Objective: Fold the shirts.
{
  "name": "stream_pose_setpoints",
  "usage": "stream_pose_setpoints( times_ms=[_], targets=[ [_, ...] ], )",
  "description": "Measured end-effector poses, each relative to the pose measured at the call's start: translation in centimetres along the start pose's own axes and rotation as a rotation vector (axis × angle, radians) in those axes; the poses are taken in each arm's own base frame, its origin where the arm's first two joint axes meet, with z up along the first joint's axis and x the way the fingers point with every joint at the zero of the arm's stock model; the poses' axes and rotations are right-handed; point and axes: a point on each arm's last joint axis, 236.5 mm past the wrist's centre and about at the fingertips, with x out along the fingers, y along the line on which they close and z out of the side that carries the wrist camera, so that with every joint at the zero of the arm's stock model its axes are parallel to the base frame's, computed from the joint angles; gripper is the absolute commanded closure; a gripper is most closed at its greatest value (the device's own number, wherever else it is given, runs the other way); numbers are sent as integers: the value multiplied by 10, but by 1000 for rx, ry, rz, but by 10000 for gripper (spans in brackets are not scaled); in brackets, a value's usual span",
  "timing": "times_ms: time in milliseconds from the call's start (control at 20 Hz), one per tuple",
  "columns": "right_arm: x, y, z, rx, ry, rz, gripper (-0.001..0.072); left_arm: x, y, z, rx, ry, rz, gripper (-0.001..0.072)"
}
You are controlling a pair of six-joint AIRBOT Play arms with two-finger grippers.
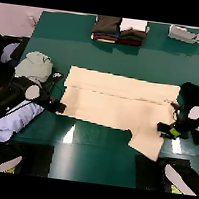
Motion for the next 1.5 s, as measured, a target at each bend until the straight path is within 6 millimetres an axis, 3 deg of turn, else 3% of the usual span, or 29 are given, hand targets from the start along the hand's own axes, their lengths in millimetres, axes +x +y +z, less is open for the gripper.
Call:
stream_pose_setpoints(
  times_ms=[350,500,600,900,1100,1350,1400,1450,1500],
  targets=[
    [-64,-11,-10,-62,-157,-77,698,-45,15,-34,10,11,45,681],
    [-91,-11,0,-70,-235,-83,697,-56,14,-26,9,-26,43,681],
    [-106,-7,16,-73,-270,-81,698,-59,14,-9,0,-71,42,681],
    [-140,10,103,-81,-363,-71,698,-43,33,70,-57,-166,54,680],
    [-143,21,161,-85,-378,-69,695,-16,40,127,-23,-191,65,680],
    [-133,35,214,-92,-367,-46,694,21,44,169,-3,-193,73,679],
    [-130,40,221,-97,-361,-33,678,24,44,173,0,-196,73,678],
    [-129,43,228,-101,-361,-24,521,26,44,177,0,-201,73,672],
    [-128,46,234,-109,-364,-18,403,27,44,180,3,-203,74,478]
  ],
)
